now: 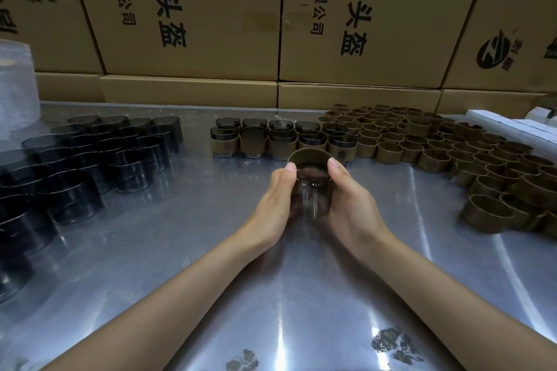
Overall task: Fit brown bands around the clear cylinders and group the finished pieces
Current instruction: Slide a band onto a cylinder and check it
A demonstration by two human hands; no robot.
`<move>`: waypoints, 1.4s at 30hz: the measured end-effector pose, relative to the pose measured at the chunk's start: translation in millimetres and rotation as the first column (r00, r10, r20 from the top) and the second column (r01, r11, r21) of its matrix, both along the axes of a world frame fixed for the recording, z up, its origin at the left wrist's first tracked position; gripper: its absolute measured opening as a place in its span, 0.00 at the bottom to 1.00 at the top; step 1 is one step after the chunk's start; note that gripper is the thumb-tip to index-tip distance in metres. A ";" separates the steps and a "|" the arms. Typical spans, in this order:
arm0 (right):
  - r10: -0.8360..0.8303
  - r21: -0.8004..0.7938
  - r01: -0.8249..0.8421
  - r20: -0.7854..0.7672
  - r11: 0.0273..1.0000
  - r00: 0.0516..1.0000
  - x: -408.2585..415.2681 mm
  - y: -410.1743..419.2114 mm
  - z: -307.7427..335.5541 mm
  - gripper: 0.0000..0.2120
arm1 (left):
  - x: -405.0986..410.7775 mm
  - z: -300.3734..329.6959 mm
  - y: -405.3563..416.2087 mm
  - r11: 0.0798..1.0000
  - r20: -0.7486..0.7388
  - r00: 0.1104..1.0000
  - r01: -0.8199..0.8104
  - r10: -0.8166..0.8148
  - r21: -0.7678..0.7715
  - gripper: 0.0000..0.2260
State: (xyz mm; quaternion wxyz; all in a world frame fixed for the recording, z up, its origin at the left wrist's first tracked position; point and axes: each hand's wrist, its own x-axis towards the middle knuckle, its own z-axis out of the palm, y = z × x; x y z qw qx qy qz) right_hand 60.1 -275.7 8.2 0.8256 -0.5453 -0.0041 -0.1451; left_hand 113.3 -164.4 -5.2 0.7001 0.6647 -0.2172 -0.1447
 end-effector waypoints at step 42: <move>0.470 -0.048 -0.476 -0.096 0.878 0.877 -8.1 -29.6 5.8 0.37 | 17.7 17.1 31.7 0.848 -0.186 0.841 0.450 -0.508 -0.280 0.26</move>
